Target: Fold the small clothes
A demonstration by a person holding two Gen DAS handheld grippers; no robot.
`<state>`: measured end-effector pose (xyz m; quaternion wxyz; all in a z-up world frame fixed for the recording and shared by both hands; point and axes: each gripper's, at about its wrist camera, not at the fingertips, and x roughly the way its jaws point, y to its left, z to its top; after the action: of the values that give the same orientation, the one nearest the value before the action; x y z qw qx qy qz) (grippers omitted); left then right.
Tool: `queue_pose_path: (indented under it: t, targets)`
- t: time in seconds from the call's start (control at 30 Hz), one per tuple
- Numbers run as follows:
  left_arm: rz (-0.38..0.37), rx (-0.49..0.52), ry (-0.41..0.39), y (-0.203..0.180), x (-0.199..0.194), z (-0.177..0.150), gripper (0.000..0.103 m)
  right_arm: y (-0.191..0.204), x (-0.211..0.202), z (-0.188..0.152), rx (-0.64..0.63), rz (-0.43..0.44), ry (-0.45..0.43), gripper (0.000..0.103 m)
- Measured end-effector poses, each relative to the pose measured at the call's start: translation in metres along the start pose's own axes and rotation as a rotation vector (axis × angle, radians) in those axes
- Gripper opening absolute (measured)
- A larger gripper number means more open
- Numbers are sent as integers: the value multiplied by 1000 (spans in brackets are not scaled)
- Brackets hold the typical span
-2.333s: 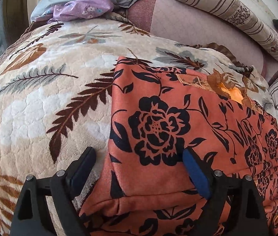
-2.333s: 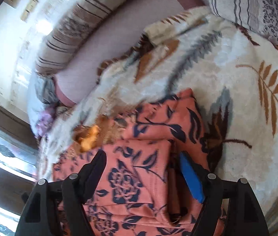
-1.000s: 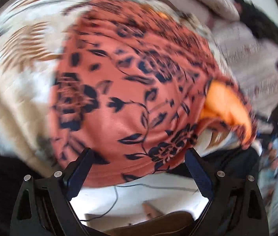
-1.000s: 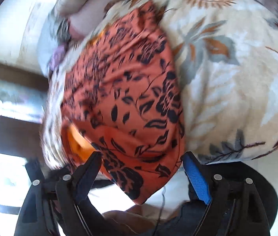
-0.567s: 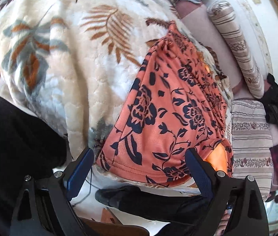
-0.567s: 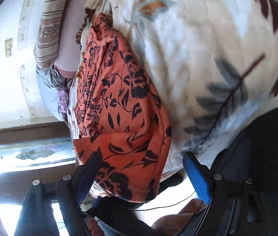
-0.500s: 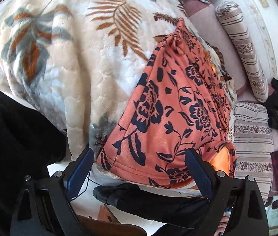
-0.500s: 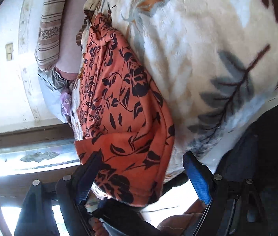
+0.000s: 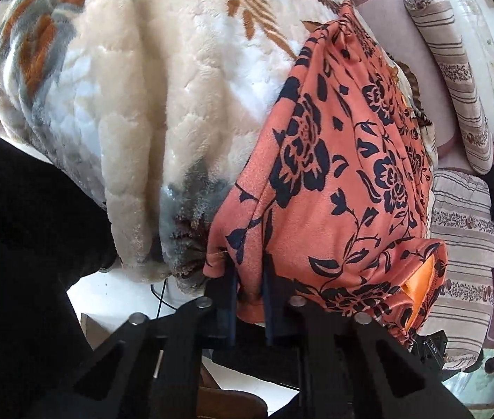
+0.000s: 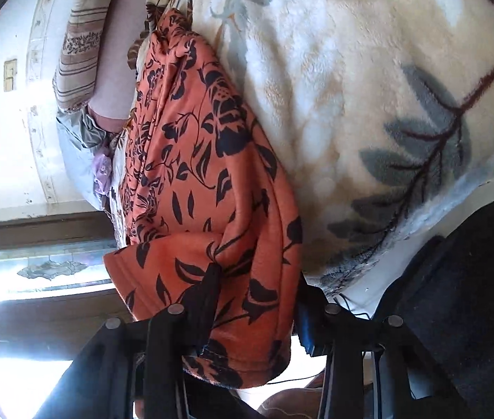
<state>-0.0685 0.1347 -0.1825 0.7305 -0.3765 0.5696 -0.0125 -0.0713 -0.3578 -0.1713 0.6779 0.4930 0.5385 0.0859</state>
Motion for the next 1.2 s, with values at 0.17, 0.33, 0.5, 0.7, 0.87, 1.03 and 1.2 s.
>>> queue_pose_path:
  t: [0.17, 0.33, 0.5, 0.7, 0.87, 1.03, 1.2]
  targets:
    - [-60, 101, -159, -27, -46, -5, 8, 16, -23, -5, -92, -58, -52, 10]
    - [-24, 131, -206, -38, -50, 10, 9, 10, -38, 0, -79, -82, -91, 35]
    - [48, 31, -147, -21, -14, 16, 56, 13, -25, -1, -107, -119, -66, 92]
    - [26, 55, -122, -19, -8, 18, 14, 9, -5, 4, -132, -226, 6, 44]
    - [22, 132, -171, -35, -24, 13, 9, 14, -10, -4, -208, -267, 8, 8]
    - [-9, 217, -255, -50, -56, 12, 9, 22, -46, -9, -212, -208, -72, 7]
    - [21, 163, -187, -32, -36, 21, 9, 12, -46, -3, -170, -200, -75, 7]
